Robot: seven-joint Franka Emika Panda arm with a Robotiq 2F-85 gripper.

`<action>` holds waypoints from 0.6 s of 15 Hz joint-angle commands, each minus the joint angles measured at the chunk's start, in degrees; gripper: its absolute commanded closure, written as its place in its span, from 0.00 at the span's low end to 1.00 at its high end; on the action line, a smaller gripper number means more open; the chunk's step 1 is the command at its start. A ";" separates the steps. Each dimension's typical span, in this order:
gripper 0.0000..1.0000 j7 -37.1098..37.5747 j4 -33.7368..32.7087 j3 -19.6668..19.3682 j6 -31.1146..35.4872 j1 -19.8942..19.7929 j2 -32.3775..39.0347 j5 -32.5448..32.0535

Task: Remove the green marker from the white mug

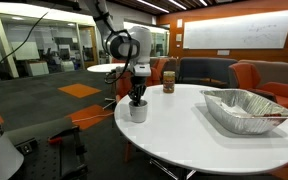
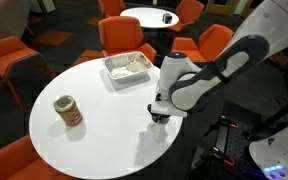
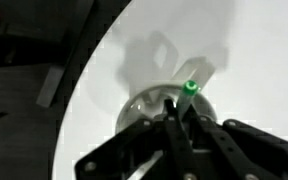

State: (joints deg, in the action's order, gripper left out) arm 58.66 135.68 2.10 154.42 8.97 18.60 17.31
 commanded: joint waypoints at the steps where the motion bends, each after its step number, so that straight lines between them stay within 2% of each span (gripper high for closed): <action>1: 0.97 3.45 3.64 -3.70 -0.61 3.36 -6.67 -6.51; 4: 0.97 7.30 5.17 -4.88 -0.82 3.32 -10.80 -13.03; 7: 0.97 14.96 4.32 -6.02 -1.09 2.47 -12.30 -22.16; 9: 0.97 26.35 1.79 -8.02 -1.29 2.67 -10.43 -32.95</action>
State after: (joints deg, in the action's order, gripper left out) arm 72.60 139.58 -3.84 154.21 11.10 6.99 -4.85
